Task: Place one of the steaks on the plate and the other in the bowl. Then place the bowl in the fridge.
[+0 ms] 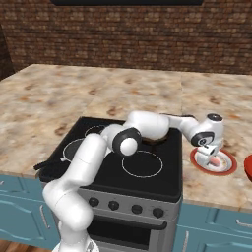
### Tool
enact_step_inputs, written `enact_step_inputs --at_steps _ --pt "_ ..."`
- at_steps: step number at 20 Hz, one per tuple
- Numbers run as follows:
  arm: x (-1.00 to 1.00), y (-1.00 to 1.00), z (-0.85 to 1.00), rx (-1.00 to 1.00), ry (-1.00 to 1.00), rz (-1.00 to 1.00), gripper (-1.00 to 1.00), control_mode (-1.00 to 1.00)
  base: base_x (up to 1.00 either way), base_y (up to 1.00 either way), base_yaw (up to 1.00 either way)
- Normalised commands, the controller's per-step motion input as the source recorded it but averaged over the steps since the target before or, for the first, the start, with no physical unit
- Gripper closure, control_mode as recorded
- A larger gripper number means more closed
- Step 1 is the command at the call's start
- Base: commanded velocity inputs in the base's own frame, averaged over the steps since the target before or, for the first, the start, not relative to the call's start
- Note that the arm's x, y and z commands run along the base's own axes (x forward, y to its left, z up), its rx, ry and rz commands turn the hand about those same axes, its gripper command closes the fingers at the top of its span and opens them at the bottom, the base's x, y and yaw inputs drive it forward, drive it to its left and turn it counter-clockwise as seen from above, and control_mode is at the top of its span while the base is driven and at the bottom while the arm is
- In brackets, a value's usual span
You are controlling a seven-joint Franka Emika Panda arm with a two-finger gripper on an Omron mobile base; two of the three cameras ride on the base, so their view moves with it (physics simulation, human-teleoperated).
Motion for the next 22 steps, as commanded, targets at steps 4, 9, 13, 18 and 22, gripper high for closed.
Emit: enact_step_inputs --at_steps 4,9,13,18,22 --pt "-0.23 0.0 0.04 0.08 -0.22 -0.01 -1.0 -1.0 0.0 0.0 0.0" --pt "-0.04 0.02 0.13 0.04 -0.15 0.0 -1.0 -1.0 0.0 0.0 0.0" --pt "-0.06 0.25 0.68 0.01 -0.18 -0.02 -1.0 -1.0 0.0 0.0 0.0" --pt "-0.17 0.32 0.91 0.0 -0.23 -0.11 -1.0 -1.0 0.0 0.0 0.0" --pt "-0.18 0.41 0.38 0.0 -0.14 -0.38 -1.0 -1.0 0.0 0.0 0.0"
